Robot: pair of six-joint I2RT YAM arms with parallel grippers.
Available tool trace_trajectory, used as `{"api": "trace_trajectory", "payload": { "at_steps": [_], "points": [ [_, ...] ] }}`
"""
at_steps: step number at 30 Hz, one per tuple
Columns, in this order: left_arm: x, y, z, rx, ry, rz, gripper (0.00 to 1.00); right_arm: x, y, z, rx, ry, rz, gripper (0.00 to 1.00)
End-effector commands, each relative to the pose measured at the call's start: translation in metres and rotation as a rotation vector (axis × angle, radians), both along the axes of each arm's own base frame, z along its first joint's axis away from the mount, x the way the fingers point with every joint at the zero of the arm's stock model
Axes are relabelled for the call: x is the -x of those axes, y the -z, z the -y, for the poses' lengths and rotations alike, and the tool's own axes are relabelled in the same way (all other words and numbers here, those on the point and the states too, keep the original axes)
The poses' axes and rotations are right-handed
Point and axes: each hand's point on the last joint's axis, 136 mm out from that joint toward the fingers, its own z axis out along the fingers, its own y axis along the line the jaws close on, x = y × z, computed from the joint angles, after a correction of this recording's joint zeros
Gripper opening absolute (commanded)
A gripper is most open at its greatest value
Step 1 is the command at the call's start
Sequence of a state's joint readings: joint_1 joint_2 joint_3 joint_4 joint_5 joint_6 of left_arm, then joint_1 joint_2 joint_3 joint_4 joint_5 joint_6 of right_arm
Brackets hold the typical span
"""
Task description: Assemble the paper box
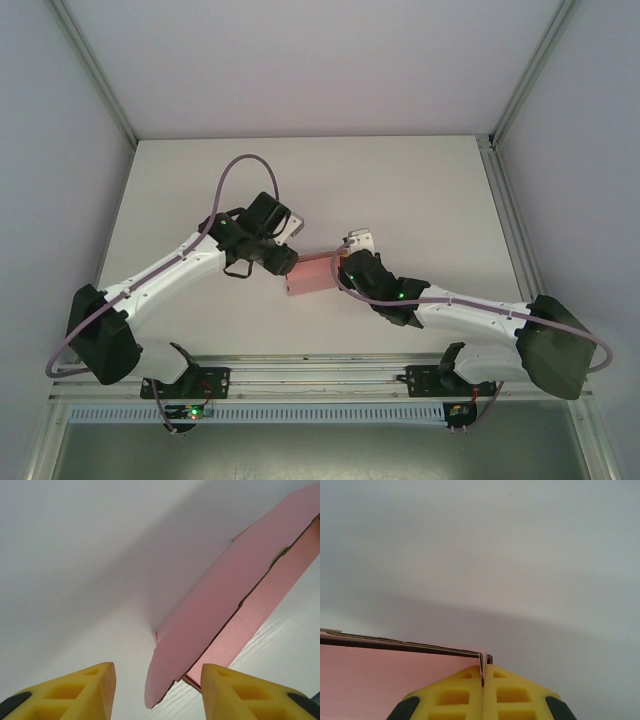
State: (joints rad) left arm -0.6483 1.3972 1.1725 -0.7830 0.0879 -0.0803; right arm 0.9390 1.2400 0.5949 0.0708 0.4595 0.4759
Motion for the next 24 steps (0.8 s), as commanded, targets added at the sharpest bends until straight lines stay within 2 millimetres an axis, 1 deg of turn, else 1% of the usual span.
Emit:
{"api": "trace_trajectory", "payload": {
  "at_steps": [1,4,7,9,11,12,16,21,22,23,24],
  "points": [
    [0.013,0.014,-0.015,-0.072,-0.046,-0.052,0.47,0.000,-0.002,0.000,0.025,0.012,-0.008,0.00],
    [0.010,0.017,-0.012,-0.063,-0.041,-0.042,0.45,0.001,-0.001,-0.003,0.026,-0.004,-0.015,0.00],
    [0.014,0.020,-0.004,-0.033,-0.019,-0.074,0.44,0.001,-0.001,-0.003,0.033,0.001,-0.020,0.00],
    [0.014,0.022,-0.004,-0.033,-0.016,-0.082,0.42,0.000,0.000,-0.003,0.037,0.005,-0.022,0.00],
    [0.015,0.026,-0.004,-0.035,-0.017,-0.085,0.39,0.000,0.002,-0.004,0.042,0.001,-0.030,0.00],
    [0.015,0.027,-0.004,-0.036,-0.016,-0.083,0.35,0.000,0.002,-0.005,0.042,-0.001,-0.034,0.00],
    [0.015,0.028,-0.001,-0.021,-0.026,-0.094,0.09,-0.001,0.003,-0.004,0.048,0.010,-0.033,0.00],
    [0.014,0.036,-0.003,-0.033,-0.054,-0.113,0.08,-0.001,0.001,-0.004,0.041,0.013,-0.027,0.00],
    [0.013,0.035,-0.001,-0.023,-0.063,-0.117,0.06,-0.002,0.002,-0.004,0.044,0.015,-0.027,0.00],
    [0.013,0.034,0.001,-0.012,-0.072,-0.123,0.01,-0.002,0.003,-0.003,0.046,0.021,-0.028,0.00],
    [0.011,0.031,0.004,0.007,-0.086,-0.124,0.00,-0.002,0.004,-0.002,0.054,0.024,-0.029,0.00]
  ]
}}
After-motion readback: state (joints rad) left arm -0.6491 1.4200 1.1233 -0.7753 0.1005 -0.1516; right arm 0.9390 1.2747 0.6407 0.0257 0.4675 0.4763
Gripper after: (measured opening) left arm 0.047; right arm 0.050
